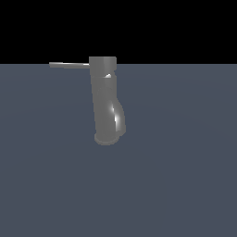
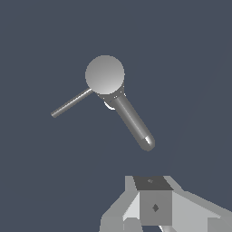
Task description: Turn on the faucet by rotating a designated handle.
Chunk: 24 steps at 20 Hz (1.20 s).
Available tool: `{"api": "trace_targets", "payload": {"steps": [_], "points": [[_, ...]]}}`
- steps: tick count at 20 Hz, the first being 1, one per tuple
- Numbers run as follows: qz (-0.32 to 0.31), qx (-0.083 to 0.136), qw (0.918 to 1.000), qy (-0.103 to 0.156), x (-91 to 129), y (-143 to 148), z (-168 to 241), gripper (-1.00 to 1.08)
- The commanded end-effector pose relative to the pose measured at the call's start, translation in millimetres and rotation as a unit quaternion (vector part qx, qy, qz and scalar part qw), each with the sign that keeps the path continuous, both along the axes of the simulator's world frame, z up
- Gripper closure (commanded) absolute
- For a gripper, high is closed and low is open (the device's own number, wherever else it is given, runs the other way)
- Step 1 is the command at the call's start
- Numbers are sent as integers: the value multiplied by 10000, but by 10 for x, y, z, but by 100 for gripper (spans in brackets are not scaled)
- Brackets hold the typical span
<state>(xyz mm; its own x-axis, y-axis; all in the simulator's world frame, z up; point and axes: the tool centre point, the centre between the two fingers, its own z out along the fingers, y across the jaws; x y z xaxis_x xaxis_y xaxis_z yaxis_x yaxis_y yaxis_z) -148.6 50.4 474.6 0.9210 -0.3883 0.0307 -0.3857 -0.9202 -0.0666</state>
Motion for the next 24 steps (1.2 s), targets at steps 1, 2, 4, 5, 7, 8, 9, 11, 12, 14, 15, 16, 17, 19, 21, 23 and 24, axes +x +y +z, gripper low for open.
{"api": "trace_targets", "payload": {"steps": [1,2,4,5,7,8,9,11,12,14,15,16,17,19,21,23,24], "points": [[-274,28,9996,35,120,58,-66,108],[-382,37,9993,49,167,82,-94,108],[-598,53,9982,78,259,131,-152,108],[-706,60,9974,92,305,155,-182,108],[-921,72,9956,120,395,206,-245,108],[-1029,77,9946,134,440,232,-278,108],[-1137,81,9934,148,484,258,-312,108],[-1353,87,9906,175,571,312,-381,108],[-1461,89,9891,188,614,339,-417,108],[-1676,92,9856,213,698,395,-491,108],[-1783,92,9837,226,740,423,-529,108],[-1891,92,9816,238,781,452,-568,108],[-1998,91,9795,249,821,481,-608,108],[-2211,88,9748,271,900,540,-689,108],[-2423,82,9697,292,977,599,-774,108],[-2634,74,9641,310,1052,660,-862,108],[-2739,69,9612,318,1088,691,-906,108]]}}
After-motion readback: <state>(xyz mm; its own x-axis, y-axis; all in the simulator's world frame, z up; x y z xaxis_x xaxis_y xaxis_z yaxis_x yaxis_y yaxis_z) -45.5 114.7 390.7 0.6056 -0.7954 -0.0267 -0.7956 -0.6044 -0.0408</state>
